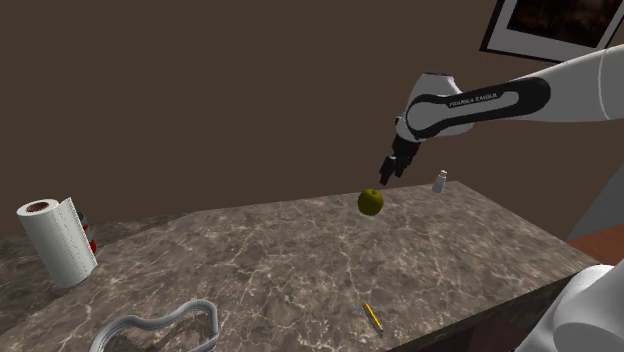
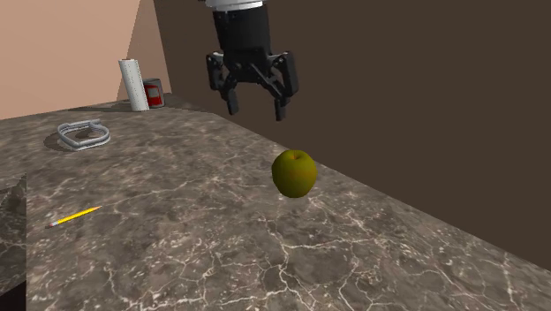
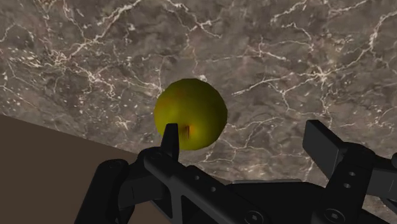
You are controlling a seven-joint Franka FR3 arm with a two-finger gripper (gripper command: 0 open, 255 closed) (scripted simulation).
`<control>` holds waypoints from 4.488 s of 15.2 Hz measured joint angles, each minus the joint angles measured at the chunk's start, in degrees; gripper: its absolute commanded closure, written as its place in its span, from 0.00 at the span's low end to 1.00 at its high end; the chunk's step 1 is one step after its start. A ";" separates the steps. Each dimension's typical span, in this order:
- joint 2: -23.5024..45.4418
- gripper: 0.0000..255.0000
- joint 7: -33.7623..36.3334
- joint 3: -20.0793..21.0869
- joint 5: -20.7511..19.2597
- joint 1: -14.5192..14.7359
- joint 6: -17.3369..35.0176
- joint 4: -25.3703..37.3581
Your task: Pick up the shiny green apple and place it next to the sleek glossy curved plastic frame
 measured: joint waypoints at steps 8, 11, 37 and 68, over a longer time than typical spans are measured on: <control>14.06 0.00 -5.70 -2.26 3.96 -0.87 6.14 7.88; 15.69 0.00 -6.17 -2.28 4.49 -0.95 8.02 7.61; 15.75 1.00 -6.15 -2.31 4.47 -0.97 6.85 8.88; 8.55 1.00 -1.95 -0.85 2.05 0.45 -14.41 23.14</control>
